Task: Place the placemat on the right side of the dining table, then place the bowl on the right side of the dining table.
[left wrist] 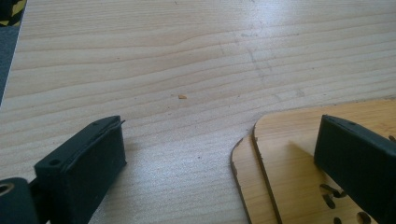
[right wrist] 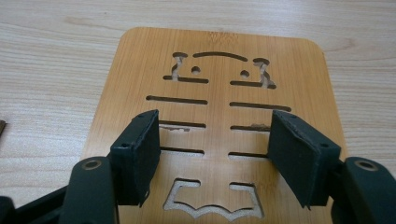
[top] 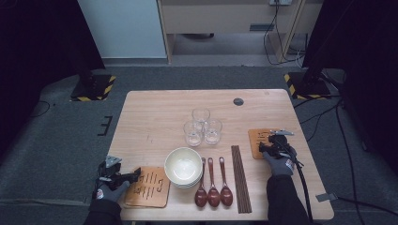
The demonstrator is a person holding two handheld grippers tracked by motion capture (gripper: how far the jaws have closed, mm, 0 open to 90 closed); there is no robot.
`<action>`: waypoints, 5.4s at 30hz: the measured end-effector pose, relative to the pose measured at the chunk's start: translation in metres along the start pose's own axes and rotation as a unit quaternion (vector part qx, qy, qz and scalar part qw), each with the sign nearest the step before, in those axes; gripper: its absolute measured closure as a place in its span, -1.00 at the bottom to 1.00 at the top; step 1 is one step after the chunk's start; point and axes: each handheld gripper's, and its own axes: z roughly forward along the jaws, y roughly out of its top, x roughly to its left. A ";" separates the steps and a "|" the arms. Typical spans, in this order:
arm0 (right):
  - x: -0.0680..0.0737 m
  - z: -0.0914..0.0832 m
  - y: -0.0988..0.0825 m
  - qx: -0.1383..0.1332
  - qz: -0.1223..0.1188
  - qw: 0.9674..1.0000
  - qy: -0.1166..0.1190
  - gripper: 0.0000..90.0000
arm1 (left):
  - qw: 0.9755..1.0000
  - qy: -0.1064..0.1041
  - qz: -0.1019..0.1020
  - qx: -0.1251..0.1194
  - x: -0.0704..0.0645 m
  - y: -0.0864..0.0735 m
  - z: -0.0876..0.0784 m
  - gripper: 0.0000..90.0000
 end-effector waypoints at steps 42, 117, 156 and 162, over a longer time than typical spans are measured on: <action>0.017 -0.084 0.038 -0.135 -0.013 0.982 0.128 -0.28 | 1.000 0.000 -0.001 -0.001 0.000 0.000 0.000 -0.98; 0.190 -0.103 0.058 -0.118 -0.186 0.917 0.333 0.08 | 0.968 -0.203 0.118 -0.085 -0.108 0.087 -0.044 0.42; 0.220 -0.078 0.037 -0.065 -0.250 0.900 0.351 0.71 | 0.971 -0.206 0.112 -0.037 -0.116 0.089 -0.017 0.79; 0.215 -0.076 0.036 -0.065 -0.249 0.899 0.355 0.80 | 0.971 -0.215 0.100 -0.035 -0.115 0.090 -0.013 0.73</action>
